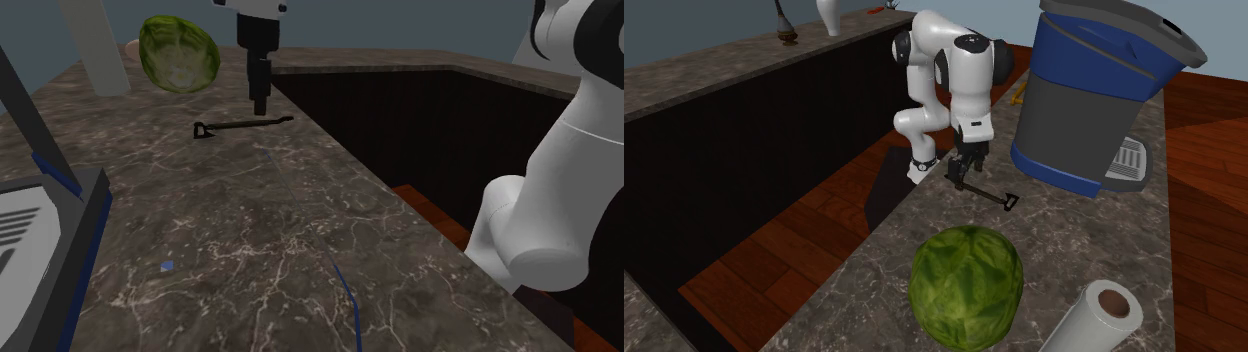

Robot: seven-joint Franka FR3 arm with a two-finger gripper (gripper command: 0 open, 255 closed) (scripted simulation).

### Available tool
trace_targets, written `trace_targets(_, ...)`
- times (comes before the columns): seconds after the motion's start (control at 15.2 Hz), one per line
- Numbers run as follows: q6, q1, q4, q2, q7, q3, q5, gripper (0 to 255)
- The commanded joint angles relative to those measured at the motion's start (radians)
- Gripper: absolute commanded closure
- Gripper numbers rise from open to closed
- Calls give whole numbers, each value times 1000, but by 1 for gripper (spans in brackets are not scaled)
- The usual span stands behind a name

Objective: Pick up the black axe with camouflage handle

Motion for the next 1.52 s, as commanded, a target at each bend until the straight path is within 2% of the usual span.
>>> trace_targets(0.0, -4, 18, 53, 35, -39, 17, 1, 0)
trace_targets(0.59, 102, 18, -72, 17, -44, 17, 3, 0)
trace_targets(0.66, 102, 18, -70, 18, -44, 17, 3, 255)
trace_targets(1.25, 102, 17, -72, 17, -44, 18, 3, 255)
trace_targets(1.45, 61, 17, -25, 22, -42, 18, 2, 255)
